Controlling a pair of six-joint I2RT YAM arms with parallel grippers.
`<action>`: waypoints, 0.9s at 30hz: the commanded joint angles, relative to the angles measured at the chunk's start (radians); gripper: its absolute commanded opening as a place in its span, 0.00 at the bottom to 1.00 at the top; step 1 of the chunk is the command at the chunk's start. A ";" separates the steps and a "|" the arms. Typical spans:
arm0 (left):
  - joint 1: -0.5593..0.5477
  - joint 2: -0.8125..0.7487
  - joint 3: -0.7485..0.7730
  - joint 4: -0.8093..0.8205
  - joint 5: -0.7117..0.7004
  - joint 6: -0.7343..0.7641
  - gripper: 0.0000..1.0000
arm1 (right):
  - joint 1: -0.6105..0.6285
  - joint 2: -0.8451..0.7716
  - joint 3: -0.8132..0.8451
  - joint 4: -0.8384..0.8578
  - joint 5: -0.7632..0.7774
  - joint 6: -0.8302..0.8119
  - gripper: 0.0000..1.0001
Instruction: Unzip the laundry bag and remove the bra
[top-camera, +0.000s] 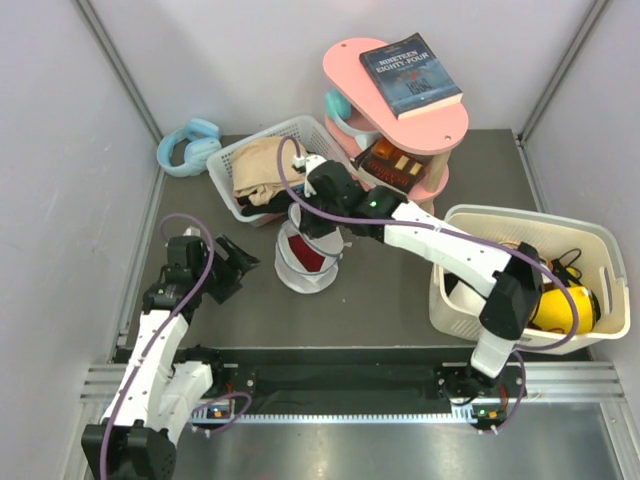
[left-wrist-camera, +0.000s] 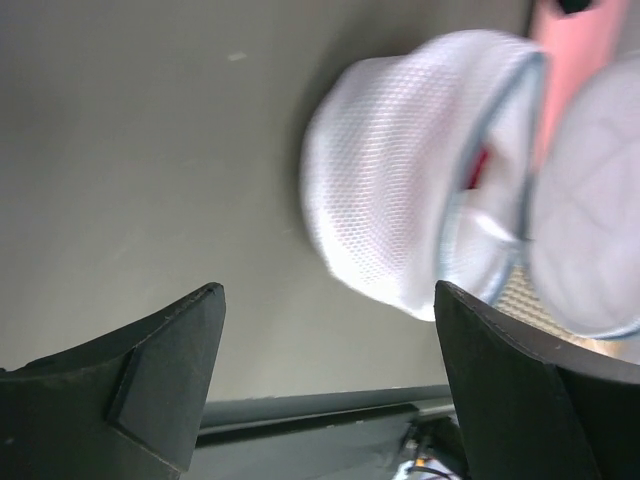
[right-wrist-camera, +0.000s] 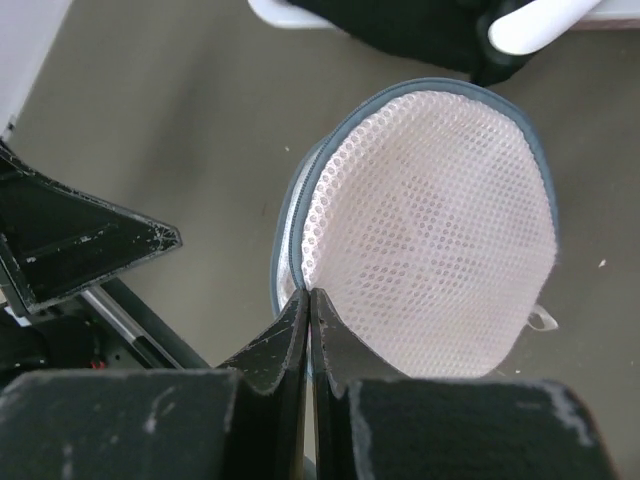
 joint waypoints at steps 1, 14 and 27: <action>-0.009 0.025 -0.004 0.212 0.099 -0.048 0.89 | -0.015 -0.052 -0.043 0.066 -0.066 0.027 0.00; -0.190 0.258 0.048 0.375 0.013 -0.067 0.89 | -0.024 -0.098 -0.089 0.092 -0.084 0.036 0.00; -0.245 0.464 0.128 0.455 -0.036 -0.080 0.21 | -0.030 -0.165 -0.146 0.102 -0.086 0.048 0.00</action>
